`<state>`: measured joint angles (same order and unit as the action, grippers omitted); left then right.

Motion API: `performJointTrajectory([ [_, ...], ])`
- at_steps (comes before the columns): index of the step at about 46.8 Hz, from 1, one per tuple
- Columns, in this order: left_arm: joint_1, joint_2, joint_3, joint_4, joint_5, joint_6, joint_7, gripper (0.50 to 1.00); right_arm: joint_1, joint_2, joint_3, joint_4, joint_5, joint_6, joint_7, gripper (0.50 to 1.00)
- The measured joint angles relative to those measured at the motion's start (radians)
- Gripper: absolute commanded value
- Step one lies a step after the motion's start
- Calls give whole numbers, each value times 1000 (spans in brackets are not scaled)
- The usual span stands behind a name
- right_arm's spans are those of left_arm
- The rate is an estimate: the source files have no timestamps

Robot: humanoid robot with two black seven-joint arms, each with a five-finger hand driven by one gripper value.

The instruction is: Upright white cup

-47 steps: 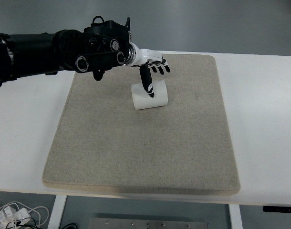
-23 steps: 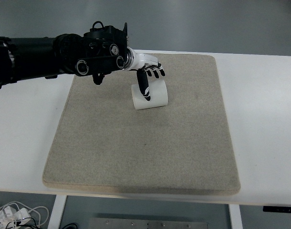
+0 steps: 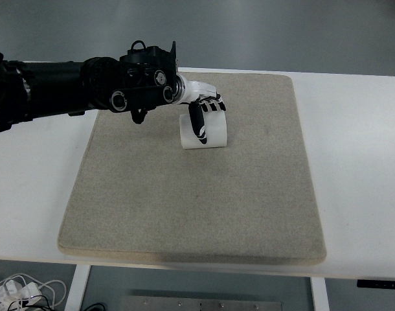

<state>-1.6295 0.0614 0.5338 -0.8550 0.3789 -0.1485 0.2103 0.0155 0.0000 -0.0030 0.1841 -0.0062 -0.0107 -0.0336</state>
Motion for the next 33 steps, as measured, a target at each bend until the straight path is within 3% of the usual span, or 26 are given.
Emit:
performJointTrajectory([
  [14,6,-29,1,24,0,0,0,936,0,0,0,0,0,0,0,952],
  [24,6,-32,3,24,1,-4,1,795,0,0,0,0,0,0,0,952],
  [28,6,-32,4,24,1,-3,1,690,0,0,0,0,0,0,0,952],
  [31,7,-32,5,25,2,-3,1,658,0,0,0,0,0,0,0,952],
  [33,8,-32,5,26,3,-3,0,572,0,0,0,0,0,0,0,952],
])
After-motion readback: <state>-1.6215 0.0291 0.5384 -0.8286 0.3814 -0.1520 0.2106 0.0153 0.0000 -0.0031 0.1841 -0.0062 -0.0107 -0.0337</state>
